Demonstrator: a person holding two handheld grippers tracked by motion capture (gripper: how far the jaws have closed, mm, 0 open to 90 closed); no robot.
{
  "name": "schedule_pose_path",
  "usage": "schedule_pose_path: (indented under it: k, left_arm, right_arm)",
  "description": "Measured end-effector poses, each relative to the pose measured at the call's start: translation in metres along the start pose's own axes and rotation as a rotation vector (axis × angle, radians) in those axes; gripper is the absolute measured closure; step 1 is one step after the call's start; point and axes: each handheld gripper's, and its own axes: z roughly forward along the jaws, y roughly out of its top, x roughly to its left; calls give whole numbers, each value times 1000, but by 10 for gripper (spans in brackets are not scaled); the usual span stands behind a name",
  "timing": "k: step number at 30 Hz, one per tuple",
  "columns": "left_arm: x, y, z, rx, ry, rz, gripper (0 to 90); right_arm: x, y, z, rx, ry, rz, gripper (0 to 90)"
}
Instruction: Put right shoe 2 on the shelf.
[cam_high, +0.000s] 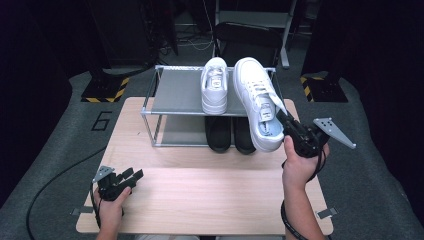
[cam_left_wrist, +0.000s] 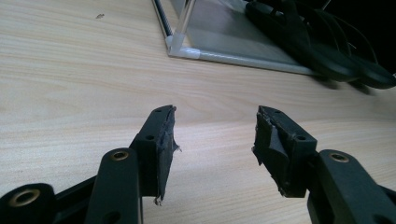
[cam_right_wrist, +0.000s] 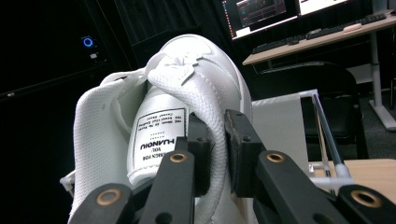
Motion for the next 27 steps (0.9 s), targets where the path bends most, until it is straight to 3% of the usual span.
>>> schedule_pose_path:
  k: [15,27]
  left_arm:
    - [3,0,0,5,-2,-7,472]
    - [2,-1,0,7,-4,-1,474]
  right_arm:
    - [2,24,47,15,-42,5,810]
    - [1,28,87,59,-72,24,810]
